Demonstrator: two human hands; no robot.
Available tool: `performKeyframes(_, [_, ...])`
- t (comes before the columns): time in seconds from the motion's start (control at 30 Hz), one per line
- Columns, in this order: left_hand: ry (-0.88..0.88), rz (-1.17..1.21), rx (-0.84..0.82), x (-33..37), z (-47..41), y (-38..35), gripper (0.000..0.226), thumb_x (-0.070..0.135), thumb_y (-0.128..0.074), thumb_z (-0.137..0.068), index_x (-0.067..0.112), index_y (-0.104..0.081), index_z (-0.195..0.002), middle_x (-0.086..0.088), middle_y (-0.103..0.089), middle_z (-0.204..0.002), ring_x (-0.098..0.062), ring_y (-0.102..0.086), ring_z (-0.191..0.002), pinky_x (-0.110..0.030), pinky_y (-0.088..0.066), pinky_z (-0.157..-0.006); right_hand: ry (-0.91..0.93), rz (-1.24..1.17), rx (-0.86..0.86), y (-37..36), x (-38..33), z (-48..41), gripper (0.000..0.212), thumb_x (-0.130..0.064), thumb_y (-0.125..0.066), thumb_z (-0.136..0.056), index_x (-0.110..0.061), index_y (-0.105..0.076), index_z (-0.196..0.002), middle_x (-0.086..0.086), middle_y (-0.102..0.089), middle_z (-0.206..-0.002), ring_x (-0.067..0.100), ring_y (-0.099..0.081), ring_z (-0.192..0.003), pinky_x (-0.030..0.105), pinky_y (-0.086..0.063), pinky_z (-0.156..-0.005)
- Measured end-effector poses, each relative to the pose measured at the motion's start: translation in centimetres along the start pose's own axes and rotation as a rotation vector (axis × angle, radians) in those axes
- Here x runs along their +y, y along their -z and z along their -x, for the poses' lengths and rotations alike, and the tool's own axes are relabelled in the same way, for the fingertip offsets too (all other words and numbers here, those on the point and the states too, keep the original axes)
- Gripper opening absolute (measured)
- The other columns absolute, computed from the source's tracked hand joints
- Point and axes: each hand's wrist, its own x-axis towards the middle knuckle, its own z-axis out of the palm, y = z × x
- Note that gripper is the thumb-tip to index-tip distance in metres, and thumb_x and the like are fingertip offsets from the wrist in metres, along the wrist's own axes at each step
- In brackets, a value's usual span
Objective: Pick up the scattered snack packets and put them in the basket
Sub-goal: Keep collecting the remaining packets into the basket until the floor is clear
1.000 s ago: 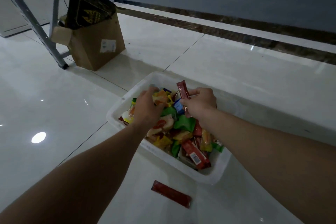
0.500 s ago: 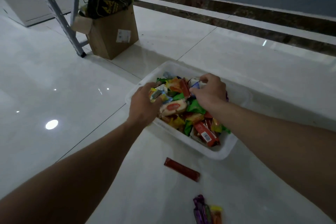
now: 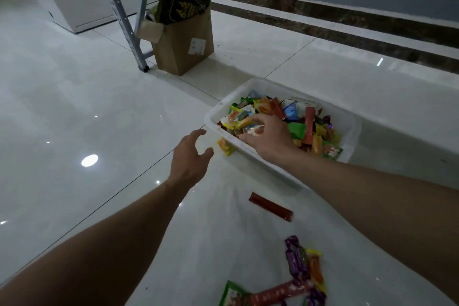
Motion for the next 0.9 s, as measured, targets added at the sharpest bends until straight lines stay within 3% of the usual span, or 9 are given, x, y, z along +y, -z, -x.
performKeyframes(0.27, [0.032, -0.014, -0.018, -2.4, 0.7, 0.6, 0.046, 0.021, -0.066, -0.086, 0.022, -0.053, -0.130, -0.002, -0.054, -0.135, -0.020, -0.055, -0.117, -0.033, -0.042, -0.099, 0.017, 0.030, -0.181, -4.6, 1.2, 3.7, 0.055, -0.031, -0.077, -0.077, -0.017, -0.057, -0.127, -0.003, -0.061, -0.119, 0.011, -0.058, -0.100, 0.032, -0.052, -0.089])
performKeyframes(0.43, [0.059, -0.023, -0.086, -3.6, 1.1, -0.4, 0.045, 0.022, -0.065, -0.086, 0.022, -0.053, -0.130, -0.003, -0.054, -0.135, -0.021, -0.056, -0.114, -0.032, -0.042, -0.097, -0.194, 0.107, -0.302, -6.6, 6.0, 6.9, 0.061, -0.028, -0.076, -0.080, -0.013, -0.052, -0.134, 0.004, -0.057, -0.127, 0.017, -0.057, -0.110, 0.032, -0.050, -0.093])
performKeyframes(0.5, [0.053, -0.036, -0.118, -4.0, 1.2, -0.8, 0.045, 0.023, -0.064, -0.087, 0.023, -0.053, -0.131, -0.004, -0.054, -0.134, -0.021, -0.056, -0.113, -0.031, -0.042, -0.095, -0.233, 0.165, -0.337, -6.8, 8.1, 7.8, 0.050, -0.023, -0.077, -0.079, -0.012, -0.059, -0.124, 0.006, -0.061, -0.120, 0.021, -0.059, -0.107, 0.031, -0.050, -0.091])
performKeyframes(0.57, [0.043, -0.052, -0.147, -4.5, 1.1, -1.0, 0.045, 0.024, -0.064, -0.087, 0.024, -0.053, -0.131, -0.004, -0.055, -0.133, -0.021, -0.057, -0.110, -0.027, -0.040, -0.091, -0.252, 0.240, -0.332, -6.7, 9.7, 8.0, 0.037, -0.017, -0.075, -0.080, -0.012, -0.064, -0.115, 0.008, -0.063, -0.116, 0.023, -0.059, -0.107, 0.028, -0.048, -0.087])
performKeyframes(0.73, [0.053, -0.093, -0.191, -6.0, 0.8, -1.4, 0.044, 0.023, -0.064, -0.087, 0.023, -0.054, -0.130, -0.005, -0.054, -0.134, -0.021, -0.057, -0.109, -0.023, -0.035, -0.087, -0.311, 0.437, -0.276, -6.7, 12.4, 7.3, 0.049, -0.008, -0.070, -0.081, -0.009, -0.057, -0.128, 0.013, -0.055, -0.128, 0.028, -0.052, -0.118, 0.035, -0.046, -0.099])
performKeyframes(0.9, [0.050, -0.125, -0.206, -7.1, -0.1, -2.0, 0.042, 0.022, -0.065, -0.087, 0.024, -0.056, -0.128, -0.006, -0.057, -0.130, -0.020, -0.058, -0.104, -0.021, -0.035, -0.084, -0.332, 0.470, -0.237, -8.0, 12.3, 6.4, 0.022, -0.011, -0.069, -0.082, -0.011, -0.063, -0.103, 0.011, -0.063, -0.107, 0.028, -0.060, -0.099, 0.036, -0.052, -0.083])
